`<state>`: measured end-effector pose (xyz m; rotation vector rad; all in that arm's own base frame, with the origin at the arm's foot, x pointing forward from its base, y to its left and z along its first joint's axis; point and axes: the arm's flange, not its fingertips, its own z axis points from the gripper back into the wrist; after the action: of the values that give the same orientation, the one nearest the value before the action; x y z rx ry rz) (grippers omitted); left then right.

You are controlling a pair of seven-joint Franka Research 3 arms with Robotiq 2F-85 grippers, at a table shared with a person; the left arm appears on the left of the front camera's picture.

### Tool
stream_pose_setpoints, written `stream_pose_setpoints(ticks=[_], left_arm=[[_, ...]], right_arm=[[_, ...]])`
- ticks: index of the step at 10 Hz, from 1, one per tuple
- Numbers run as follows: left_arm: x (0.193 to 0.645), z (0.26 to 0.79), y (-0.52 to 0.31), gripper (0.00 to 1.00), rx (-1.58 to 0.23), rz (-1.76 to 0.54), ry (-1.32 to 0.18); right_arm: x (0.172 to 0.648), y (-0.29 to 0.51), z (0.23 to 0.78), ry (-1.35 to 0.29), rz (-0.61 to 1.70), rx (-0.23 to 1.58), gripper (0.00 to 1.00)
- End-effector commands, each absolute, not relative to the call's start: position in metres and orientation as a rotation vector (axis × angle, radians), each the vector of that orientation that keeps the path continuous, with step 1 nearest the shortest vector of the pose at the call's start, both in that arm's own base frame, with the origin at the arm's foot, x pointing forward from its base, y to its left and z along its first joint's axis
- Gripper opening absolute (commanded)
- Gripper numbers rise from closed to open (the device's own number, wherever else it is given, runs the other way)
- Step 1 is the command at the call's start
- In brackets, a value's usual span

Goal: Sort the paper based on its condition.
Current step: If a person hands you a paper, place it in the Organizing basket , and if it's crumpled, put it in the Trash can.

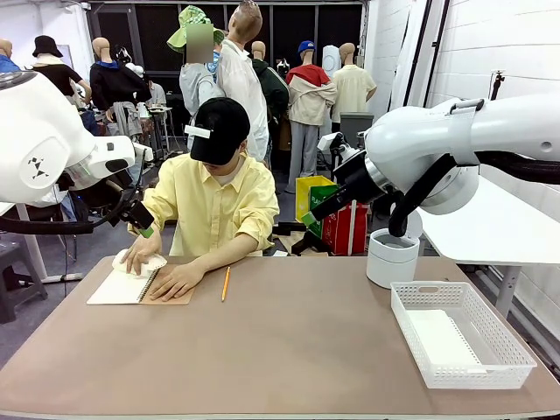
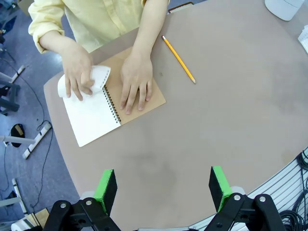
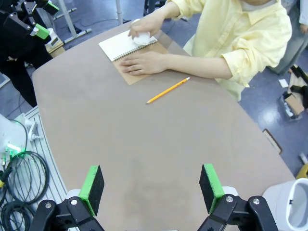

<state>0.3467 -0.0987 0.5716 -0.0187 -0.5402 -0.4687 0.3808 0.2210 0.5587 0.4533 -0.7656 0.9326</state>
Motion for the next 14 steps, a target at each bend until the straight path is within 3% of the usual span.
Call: stream_pose_setpoints(ticks=[1, 14], left_arm=[[0.3469, 0.5719, -0.0973, 1.0, -0.015, -0.47, -0.541], [0.3469, 0.5719, -0.0973, 1.0, -0.015, -0.47, -0.541]], right_arm=[[0.3804, 0.2216, 0.5589, -0.763, 0.928, 0.45, 1.0], [0.3804, 0.2216, 0.5589, -0.763, 0.928, 0.45, 1.0]])
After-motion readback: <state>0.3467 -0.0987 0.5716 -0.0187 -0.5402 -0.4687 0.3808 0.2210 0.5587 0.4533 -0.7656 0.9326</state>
